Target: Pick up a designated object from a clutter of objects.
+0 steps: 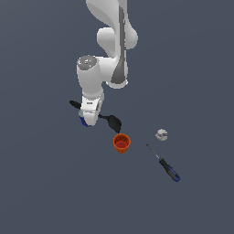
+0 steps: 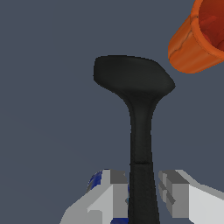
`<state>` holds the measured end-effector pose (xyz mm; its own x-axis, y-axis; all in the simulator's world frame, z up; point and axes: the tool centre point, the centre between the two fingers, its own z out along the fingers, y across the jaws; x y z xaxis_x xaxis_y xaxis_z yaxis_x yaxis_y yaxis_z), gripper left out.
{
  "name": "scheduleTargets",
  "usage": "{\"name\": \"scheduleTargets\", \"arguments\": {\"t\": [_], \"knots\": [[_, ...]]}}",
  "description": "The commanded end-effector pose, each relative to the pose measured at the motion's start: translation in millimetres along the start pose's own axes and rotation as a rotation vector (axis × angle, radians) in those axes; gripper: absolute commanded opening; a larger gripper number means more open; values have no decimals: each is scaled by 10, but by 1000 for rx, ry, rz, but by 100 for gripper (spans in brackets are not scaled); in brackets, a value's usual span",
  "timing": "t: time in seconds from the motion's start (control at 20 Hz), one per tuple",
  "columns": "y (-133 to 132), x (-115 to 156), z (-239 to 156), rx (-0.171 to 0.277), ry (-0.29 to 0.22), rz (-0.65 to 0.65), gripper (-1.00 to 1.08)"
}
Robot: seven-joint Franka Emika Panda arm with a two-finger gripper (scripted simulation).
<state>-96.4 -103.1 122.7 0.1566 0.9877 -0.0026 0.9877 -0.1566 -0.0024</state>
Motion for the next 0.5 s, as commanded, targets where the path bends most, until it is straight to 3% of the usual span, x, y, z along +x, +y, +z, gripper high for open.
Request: {"name": "scheduleTargets", "arguments": {"t": [0.0, 0.45], "knots": [[68, 33, -136, -2, -1, 0, -100], [412, 220, -822, -2, -2, 0, -100]]}}
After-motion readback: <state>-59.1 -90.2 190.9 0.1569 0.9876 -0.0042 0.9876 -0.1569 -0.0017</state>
